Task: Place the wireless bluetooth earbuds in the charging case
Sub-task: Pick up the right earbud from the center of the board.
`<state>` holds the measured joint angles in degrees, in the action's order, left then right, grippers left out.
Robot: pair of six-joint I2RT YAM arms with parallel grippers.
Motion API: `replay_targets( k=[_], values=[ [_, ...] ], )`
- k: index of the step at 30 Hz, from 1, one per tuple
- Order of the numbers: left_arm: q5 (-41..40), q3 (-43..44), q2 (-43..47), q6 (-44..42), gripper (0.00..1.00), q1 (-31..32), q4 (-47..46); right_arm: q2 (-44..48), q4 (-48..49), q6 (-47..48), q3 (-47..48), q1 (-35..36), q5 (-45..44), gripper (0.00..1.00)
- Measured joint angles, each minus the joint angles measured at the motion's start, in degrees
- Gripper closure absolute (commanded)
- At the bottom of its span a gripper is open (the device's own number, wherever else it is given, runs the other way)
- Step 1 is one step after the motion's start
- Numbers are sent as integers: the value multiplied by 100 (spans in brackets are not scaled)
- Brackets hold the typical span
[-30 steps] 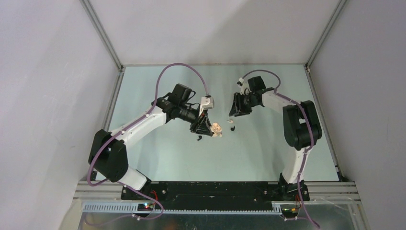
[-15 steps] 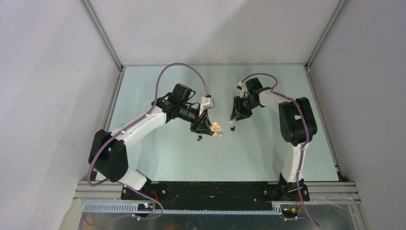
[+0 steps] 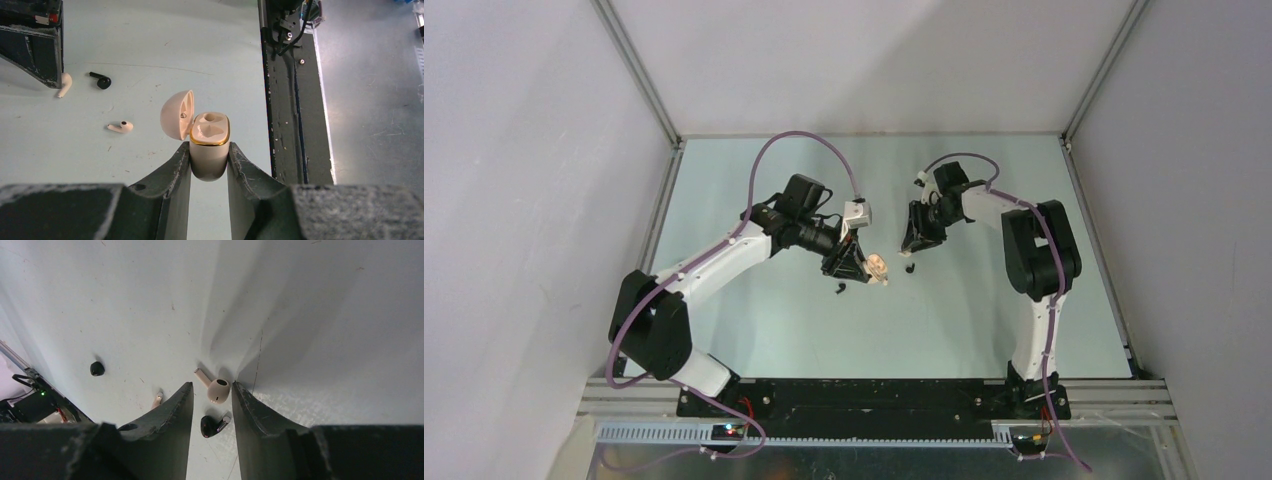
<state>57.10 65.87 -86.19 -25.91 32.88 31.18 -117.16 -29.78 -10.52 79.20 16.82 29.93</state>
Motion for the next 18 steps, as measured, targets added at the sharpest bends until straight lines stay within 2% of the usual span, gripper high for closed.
replay_targets(
  k=[18],
  values=[
    [-50, -2, 2, 0, 100, 0, -22, -42, -236, -4, 33, -83, 83, 66]
  ],
)
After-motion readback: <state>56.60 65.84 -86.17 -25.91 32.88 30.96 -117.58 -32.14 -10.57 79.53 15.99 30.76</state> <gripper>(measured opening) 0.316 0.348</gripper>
